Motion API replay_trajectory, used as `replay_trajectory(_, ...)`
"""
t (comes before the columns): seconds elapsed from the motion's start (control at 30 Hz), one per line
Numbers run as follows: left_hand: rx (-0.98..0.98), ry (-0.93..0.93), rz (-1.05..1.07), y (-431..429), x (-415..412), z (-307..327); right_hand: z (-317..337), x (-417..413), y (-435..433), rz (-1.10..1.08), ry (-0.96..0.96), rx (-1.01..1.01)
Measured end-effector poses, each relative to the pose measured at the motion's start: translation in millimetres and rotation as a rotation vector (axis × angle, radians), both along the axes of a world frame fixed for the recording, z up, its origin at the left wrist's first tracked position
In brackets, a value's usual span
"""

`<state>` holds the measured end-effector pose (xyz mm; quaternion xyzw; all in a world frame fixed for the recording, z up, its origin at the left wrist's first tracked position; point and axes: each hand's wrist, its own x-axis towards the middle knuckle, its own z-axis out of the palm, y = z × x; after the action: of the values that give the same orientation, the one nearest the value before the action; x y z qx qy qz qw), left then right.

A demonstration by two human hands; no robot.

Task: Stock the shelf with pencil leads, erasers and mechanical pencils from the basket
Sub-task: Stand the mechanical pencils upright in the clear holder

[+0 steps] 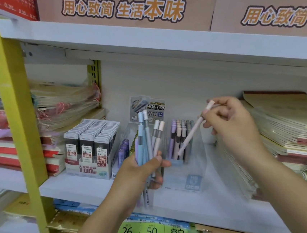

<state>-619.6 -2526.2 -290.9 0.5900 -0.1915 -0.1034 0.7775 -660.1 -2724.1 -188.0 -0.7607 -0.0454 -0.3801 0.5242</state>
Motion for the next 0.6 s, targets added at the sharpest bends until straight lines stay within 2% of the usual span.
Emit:
replay_trajectory(0.23,-0.01,-0.001,0.03,1.7,4.0,-5.9,-25.8,7.8,5.9,-0.048,0.069,-0.436)
replay_trajectory(0.6,0.013,-0.007,0.031,3.9,5.9,-10.2,-28.0,17.4,6.1,-0.109,0.089,-0.611)
